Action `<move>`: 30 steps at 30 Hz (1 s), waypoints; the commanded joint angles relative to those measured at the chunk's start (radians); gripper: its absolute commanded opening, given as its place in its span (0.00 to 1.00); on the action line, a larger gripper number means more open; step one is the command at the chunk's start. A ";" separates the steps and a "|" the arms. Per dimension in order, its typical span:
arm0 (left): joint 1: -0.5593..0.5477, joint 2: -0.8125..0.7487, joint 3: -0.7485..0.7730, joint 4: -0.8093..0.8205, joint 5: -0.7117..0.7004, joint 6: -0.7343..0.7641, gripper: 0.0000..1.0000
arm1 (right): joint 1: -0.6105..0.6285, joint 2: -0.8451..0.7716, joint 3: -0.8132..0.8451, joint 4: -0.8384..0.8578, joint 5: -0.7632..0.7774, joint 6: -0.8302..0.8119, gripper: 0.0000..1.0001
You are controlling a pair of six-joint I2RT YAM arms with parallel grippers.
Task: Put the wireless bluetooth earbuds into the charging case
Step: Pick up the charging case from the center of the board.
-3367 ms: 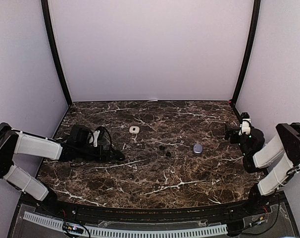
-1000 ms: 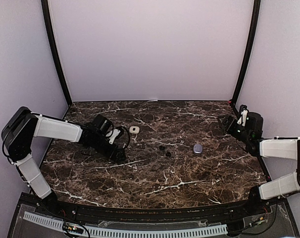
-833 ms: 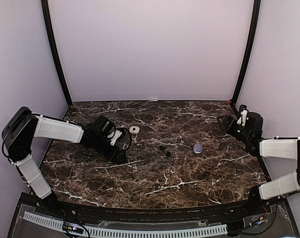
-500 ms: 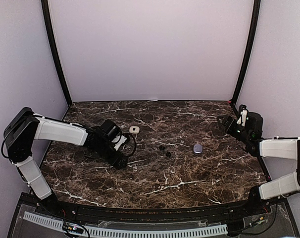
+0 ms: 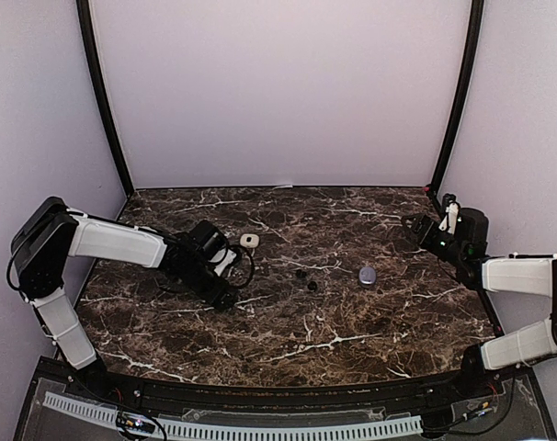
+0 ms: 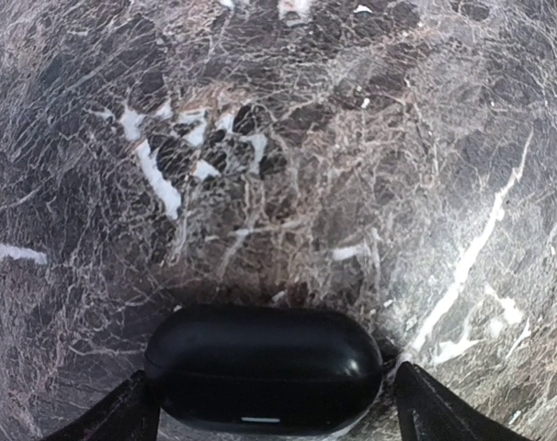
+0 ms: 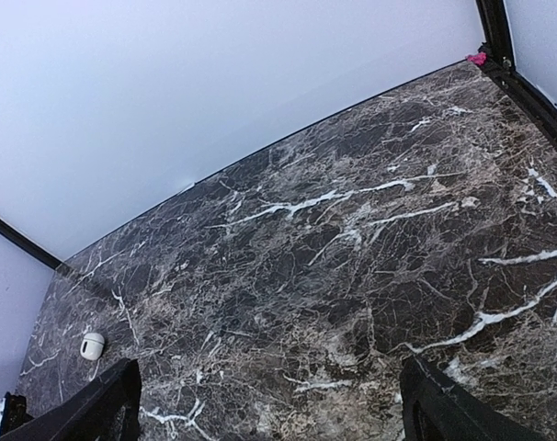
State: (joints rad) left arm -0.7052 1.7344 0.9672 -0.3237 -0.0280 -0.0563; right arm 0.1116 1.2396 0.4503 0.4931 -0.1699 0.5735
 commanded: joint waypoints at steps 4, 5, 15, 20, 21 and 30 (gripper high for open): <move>0.000 0.022 0.015 0.021 -0.049 0.001 0.81 | 0.008 0.006 0.022 0.024 -0.039 -0.014 0.97; 0.001 0.021 0.014 0.029 -0.049 0.001 0.79 | 0.008 0.007 0.023 0.022 -0.042 -0.016 0.97; -0.003 -0.106 -0.068 0.181 -0.029 0.037 0.63 | 0.064 0.024 0.115 -0.083 -0.147 -0.046 0.94; -0.037 -0.228 -0.183 0.368 0.057 0.093 0.62 | 0.181 0.018 0.206 -0.265 -0.228 -0.086 0.91; -0.045 -0.251 -0.212 0.414 0.078 0.107 0.62 | 0.212 0.014 0.219 -0.287 -0.252 -0.085 0.90; -0.147 -0.389 -0.399 0.742 0.262 0.296 0.58 | 0.541 0.009 0.310 -0.371 -0.331 0.005 0.83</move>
State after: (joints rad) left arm -0.8242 1.3903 0.6167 0.2295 0.1234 0.1226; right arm 0.5488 1.2583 0.7094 0.1501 -0.4583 0.5301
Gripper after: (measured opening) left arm 0.710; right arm 0.841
